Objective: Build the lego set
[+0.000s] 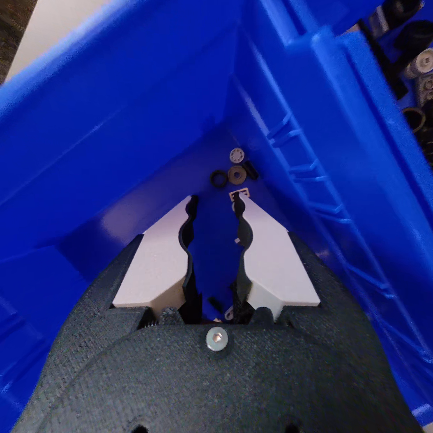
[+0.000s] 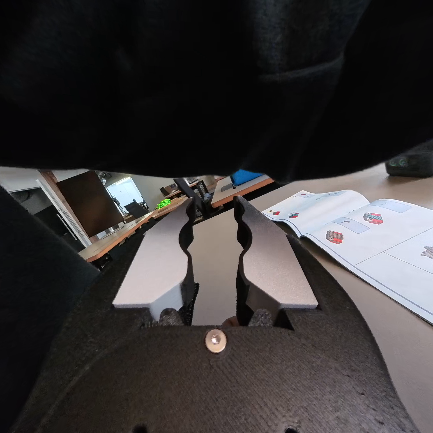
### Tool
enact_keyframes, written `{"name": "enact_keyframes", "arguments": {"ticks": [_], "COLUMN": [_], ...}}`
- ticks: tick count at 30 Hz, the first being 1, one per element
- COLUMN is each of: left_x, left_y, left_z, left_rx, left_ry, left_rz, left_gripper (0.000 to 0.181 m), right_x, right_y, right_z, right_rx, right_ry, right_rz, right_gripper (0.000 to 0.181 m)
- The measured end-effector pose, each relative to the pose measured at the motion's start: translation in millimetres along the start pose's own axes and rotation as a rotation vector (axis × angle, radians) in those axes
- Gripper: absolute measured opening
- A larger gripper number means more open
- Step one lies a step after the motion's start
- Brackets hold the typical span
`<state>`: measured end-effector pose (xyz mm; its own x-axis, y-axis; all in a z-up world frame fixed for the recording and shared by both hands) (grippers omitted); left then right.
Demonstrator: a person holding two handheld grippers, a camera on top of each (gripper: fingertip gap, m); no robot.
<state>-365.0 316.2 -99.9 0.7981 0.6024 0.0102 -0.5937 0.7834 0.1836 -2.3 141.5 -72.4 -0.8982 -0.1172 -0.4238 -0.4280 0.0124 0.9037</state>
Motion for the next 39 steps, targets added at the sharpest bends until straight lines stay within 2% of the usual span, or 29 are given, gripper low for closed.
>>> {"name": "enact_keyframes", "arguments": {"ticks": [6,9,17,26,32,36,39], "left_x": [-12.3,-7.8,0.3,1.7,-1.4,-3.9,-0.9], "left_y": [-7.3,-4.2,-3.7,-7.3,-10.6,-16.9,-31.6], "left_z": [7.9,11.0,2.3,1.6,2.6,20.0,51.9], "left_rx": [0.002,0.019,-0.05,-0.053,-0.033,0.032,0.127], "left_ry": [0.002,-0.037,-0.032,0.032,0.01,-0.042,-0.154], "left_rz": [0.038,0.019,0.008,0.013,0.029,0.069,0.099], "left_gripper": [0.036,0.037,0.036,0.02,0.02,0.019,0.019], "right_x": [-0.9,-1.2,-0.9,-0.9,-1.7,-2.2,-2.4], "right_y": [-0.4,-0.7,-0.7,-1.1,-1.6,-1.8,-2.0], "right_z": [-1.0,-1.4,-1.6,-2.3,-3.6,-4.0,-4.5], "right_rx": [-0.008,-0.011,-0.012,-0.017,-0.024,-0.028,-0.031], "right_ry": [-0.002,-0.002,-0.001,-0.003,-0.005,-0.007,-0.01], "right_rz": [0.007,0.011,0.008,0.009,0.016,0.022,0.024], "right_gripper": [0.033,0.033,0.033,0.033,0.033,0.033,0.033]}}
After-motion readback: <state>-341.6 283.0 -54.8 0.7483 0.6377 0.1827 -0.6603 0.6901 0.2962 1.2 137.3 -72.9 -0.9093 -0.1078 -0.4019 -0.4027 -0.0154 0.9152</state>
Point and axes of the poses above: each gripper's, where its closed fingertips meet, z back along the fingers, y out of its top, x = y × z across the jaws, the point moved 9 cm from there along z, back along the fingers, and after that the axes turned 13 degrees about -x, right-handed, at the moved point
